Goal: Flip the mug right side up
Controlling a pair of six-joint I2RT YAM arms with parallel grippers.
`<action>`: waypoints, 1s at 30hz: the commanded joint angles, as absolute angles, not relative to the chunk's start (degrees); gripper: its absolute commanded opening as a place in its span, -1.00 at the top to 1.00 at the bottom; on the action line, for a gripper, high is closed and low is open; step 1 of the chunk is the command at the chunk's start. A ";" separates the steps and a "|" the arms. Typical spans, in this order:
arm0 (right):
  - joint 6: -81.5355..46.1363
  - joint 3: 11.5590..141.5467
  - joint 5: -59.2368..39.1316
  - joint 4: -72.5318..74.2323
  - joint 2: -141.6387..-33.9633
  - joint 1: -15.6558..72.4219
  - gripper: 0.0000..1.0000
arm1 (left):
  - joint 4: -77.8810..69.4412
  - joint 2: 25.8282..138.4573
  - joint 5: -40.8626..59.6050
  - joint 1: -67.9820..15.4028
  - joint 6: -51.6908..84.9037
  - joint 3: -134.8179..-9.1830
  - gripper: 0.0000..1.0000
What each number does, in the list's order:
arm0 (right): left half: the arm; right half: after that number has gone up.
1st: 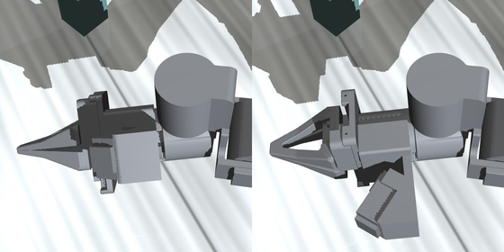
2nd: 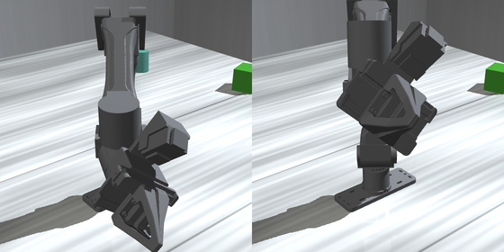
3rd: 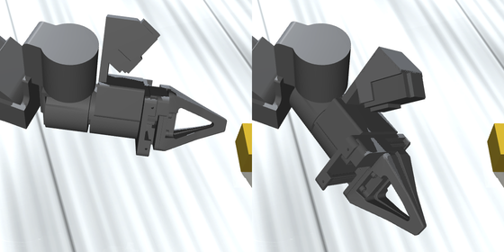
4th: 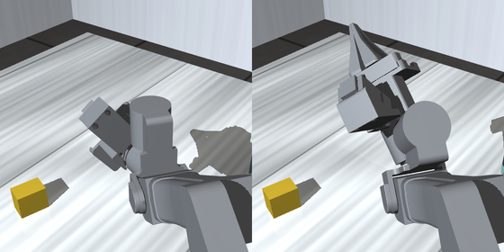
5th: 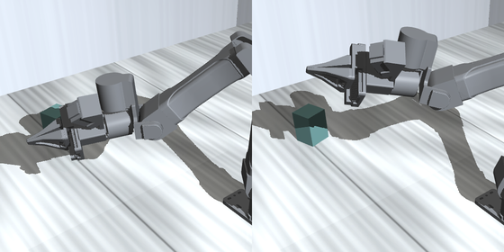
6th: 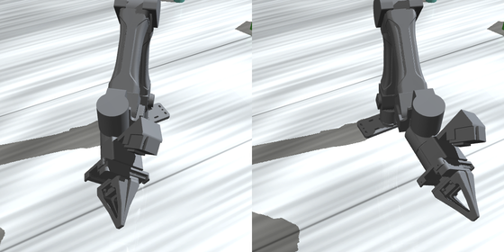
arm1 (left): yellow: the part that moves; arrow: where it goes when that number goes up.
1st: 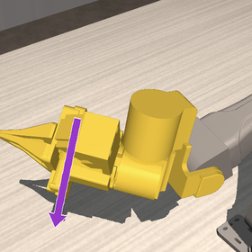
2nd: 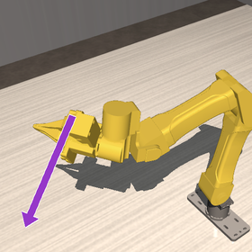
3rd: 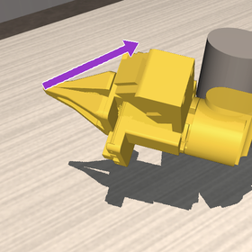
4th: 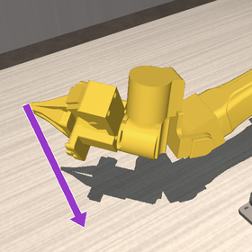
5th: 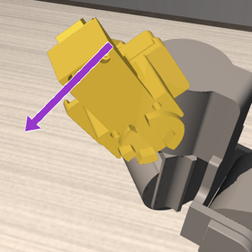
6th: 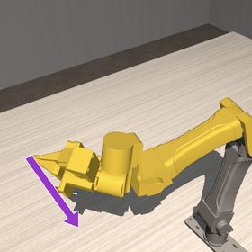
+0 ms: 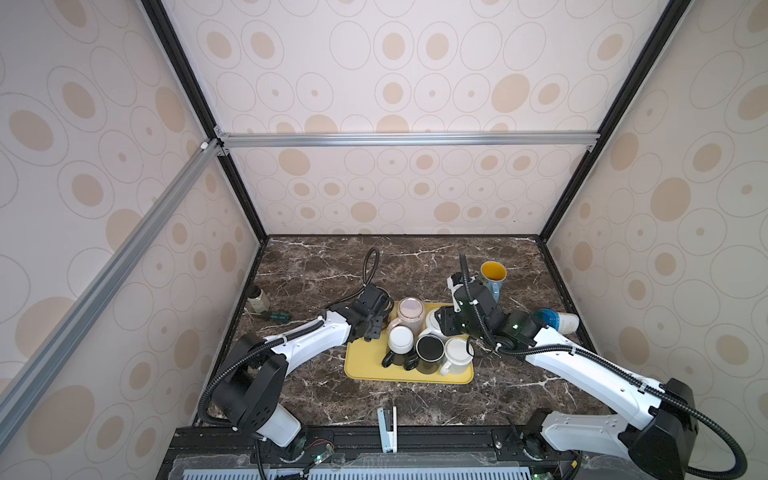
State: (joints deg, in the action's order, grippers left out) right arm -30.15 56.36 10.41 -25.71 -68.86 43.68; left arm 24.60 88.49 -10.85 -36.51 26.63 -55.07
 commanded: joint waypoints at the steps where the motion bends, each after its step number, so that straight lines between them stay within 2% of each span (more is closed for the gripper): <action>1: -30.34 55.20 11.32 -25.40 -67.52 43.61 0.14 | 25.77 89.84 -11.69 -36.20 24.97 -57.81 -0.02; 13: -30.80 53.70 11.39 -24.52 -66.11 43.54 0.15 | 24.83 92.40 -10.46 -36.13 24.52 -58.71 0.17; 23: -31.51 53.00 10.24 -23.65 -66.35 43.59 0.17 | 25.12 92.48 -13.18 -35.91 23.91 -59.44 0.67; 26: -31.72 53.00 9.46 -23.29 -66.62 43.65 0.18 | 25.64 91.78 -15.43 -35.92 23.65 -59.55 0.85; 27: -31.75 53.10 9.19 -23.18 -66.79 43.61 0.18 | 25.71 91.39 -16.29 -35.88 23.57 -59.52 0.97; 30: -31.83 53.73 8.22 -23.31 -67.43 43.64 0.20 | 25.21 89.61 -17.56 -35.88 23.09 -59.37 1.00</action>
State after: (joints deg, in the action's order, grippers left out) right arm -30.92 53.56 9.23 -23.81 -67.13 43.68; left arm 26.13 92.05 -11.97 -36.38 24.34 -56.73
